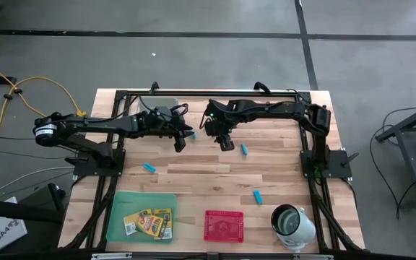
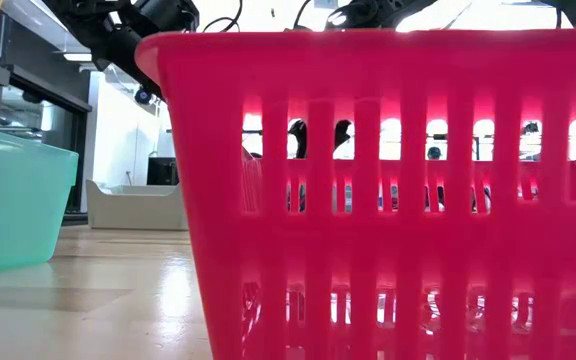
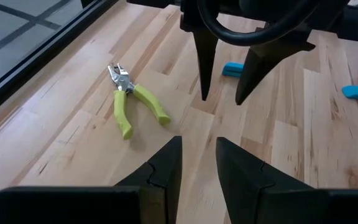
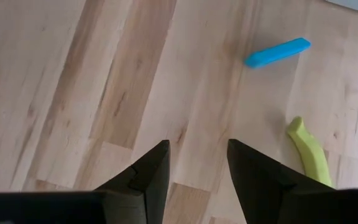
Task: Pick & Place School Supplies
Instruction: Put the green hole puncher into the gray bin
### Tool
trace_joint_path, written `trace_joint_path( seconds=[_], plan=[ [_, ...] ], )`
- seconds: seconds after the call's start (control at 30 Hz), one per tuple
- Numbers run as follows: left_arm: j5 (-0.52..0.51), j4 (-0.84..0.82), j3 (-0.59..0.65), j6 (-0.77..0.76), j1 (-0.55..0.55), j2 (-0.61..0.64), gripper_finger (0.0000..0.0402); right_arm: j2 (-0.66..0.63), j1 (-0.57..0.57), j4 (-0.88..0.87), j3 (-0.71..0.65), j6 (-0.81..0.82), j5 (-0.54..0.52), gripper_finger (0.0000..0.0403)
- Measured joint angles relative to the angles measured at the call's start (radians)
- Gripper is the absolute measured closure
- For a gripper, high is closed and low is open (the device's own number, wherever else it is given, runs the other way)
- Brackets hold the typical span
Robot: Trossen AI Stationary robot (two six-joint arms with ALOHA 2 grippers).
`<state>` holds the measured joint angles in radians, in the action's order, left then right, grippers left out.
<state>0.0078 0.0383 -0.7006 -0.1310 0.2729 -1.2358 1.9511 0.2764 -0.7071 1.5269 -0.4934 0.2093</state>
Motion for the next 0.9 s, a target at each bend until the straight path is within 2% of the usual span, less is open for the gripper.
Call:
trace_joint_path(
  seconds=[0.9],
  plan=[
    [-0.001, -0.007, 0.000, 0.001, 0.000, 0.000, 0.0307, 0.000, -0.002, 0.009, 0.000, 0.023, -0.019, 0.0250]
  ],
)
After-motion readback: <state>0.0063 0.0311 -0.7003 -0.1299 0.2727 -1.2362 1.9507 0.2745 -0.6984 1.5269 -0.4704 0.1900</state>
